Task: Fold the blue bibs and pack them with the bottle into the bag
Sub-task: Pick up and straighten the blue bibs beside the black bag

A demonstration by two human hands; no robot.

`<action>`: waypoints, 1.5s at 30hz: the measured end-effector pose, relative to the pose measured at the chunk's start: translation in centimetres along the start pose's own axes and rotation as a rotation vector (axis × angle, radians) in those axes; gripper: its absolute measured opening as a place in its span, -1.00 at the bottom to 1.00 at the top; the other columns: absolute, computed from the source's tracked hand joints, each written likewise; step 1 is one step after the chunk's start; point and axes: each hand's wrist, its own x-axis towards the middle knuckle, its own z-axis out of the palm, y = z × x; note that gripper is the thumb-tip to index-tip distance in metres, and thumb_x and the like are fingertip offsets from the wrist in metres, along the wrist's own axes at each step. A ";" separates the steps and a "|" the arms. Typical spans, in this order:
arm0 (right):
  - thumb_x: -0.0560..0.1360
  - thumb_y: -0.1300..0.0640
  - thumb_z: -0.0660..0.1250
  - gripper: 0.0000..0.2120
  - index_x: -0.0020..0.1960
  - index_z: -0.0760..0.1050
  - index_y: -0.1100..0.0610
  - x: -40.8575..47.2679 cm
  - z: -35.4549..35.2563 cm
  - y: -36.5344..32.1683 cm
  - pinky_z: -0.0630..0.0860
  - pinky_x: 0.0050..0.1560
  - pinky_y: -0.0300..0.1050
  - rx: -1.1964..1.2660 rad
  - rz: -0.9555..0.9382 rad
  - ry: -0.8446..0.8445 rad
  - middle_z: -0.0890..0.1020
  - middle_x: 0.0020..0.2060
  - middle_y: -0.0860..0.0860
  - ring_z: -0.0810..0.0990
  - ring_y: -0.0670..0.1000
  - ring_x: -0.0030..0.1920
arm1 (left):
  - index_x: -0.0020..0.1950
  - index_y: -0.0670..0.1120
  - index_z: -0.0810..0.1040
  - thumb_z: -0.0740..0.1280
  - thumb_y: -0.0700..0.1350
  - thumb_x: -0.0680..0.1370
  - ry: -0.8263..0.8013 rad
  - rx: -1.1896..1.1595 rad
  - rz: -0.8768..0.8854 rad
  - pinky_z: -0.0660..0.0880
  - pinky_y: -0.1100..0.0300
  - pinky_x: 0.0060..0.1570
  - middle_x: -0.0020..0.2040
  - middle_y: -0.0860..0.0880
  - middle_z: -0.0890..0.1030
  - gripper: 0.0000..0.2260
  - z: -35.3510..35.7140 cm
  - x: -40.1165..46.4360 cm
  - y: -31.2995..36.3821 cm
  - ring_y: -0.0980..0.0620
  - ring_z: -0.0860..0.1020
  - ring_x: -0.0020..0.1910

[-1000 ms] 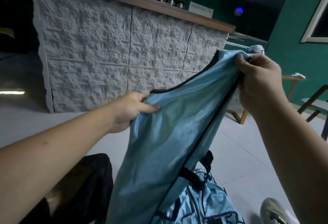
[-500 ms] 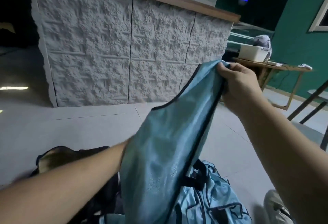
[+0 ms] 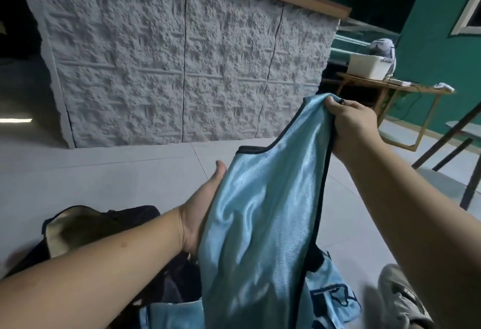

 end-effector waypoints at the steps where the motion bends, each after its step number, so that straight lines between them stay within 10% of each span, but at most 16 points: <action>1: 0.54 0.21 0.48 -0.87 0.02 0.58 0.24 0.4 -0.4 0.4 0.67 -0.03 0.15 0.001 0.021 0.029 0.64 -0.13 0.19 0.65 0.14 -0.15 | 0.56 -0.11 0.42 0.08 0.63 0.41 -0.025 -0.005 -0.011 0.24 -0.20 0.53 0.54 -0.29 0.36 0.01 0.6 -0.4 0.5 -0.32 0.30 0.53; 7: 0.54 0.21 0.49 -0.85 -0.04 0.56 0.26 0.9 -1.6 3.7 0.67 -0.04 0.06 0.004 0.191 0.136 0.67 -0.11 0.20 0.67 0.16 -0.18 | 0.05 -0.20 0.74 0.69 -0.01 0.23 -0.015 0.220 -0.036 0.59 0.01 0.17 -0.01 -0.15 0.73 -0.53 2.1 -1.5 3.2 -0.11 0.71 -0.02; 16: 0.54 -0.49 0.05 -0.07 0.43 0.39 0.34 -2.6 -2.5 10.8 0.68 0.00 0.15 -0.147 0.673 -0.435 0.61 0.22 0.36 0.72 0.29 0.07 | 0.03 -0.10 0.77 0.30 0.05 0.54 0.291 0.091 0.338 0.61 -0.02 0.11 0.01 -0.14 0.72 -0.68 2.7 -1.7 7.2 -0.11 0.69 -0.05; 20: 0.52 -0.54 -0.14 -0.17 0.08 0.74 -0.05 -5.9 -0.9 10.4 0.52 0.29 0.11 -0.259 0.703 -0.661 0.73 0.15 0.08 0.70 0.15 0.18 | 0.07 -0.11 0.76 0.28 0.09 0.58 0.357 0.067 0.339 0.64 -0.01 0.09 0.05 -0.15 0.70 -0.64 1.8 -2.2 7.7 -0.13 0.69 -0.01; 29: 0.42 -0.34 0.30 -0.26 0.34 0.58 0.21 -8.1 2.1 8.4 0.54 0.30 0.08 -0.006 0.473 -0.962 0.64 0.27 0.17 0.62 0.18 0.29 | 0.03 -0.13 0.76 0.31 0.08 0.62 0.476 0.172 0.253 0.56 -0.07 0.19 0.05 -0.18 0.69 -0.66 0.1 -3.2 8.9 -0.15 0.66 0.00; 34: 0.45 0.26 0.42 -0.62 0.25 0.56 0.31 -8.2 3.1 7.4 0.65 0.11 0.08 -0.067 0.502 -0.828 0.70 0.08 0.23 0.70 0.21 0.03 | 0.06 -0.22 0.75 0.47 -0.18 0.33 0.274 0.276 0.202 0.67 -0.04 -0.01 0.05 -0.25 0.71 -0.67 0.2 -4.3 9.6 -0.18 0.71 -0.03; 41: 0.67 0.04 0.25 -0.70 0.26 0.57 0.21 -8.7 3.7 6.9 0.61 -0.02 0.05 0.002 0.538 -0.547 0.75 0.00 0.16 0.74 0.13 -0.06 | 0.27 -0.13 0.65 0.66 -0.08 0.27 0.103 0.304 0.285 0.50 -0.14 0.25 0.16 -0.15 0.68 -0.41 -1.1 -5.0 9.4 -0.16 0.65 0.14; 45: 0.69 0.01 0.22 -0.64 0.29 0.55 0.27 -8.9 3.8 6.8 0.63 0.07 0.09 -0.038 0.548 -0.545 0.70 0.12 0.26 0.72 0.21 0.06 | 0.28 -0.30 0.61 0.61 -0.30 0.28 0.289 0.441 0.207 0.47 -0.21 0.36 0.32 -0.37 0.57 -0.43 -0.8 -4.2 9.2 -0.27 0.61 0.21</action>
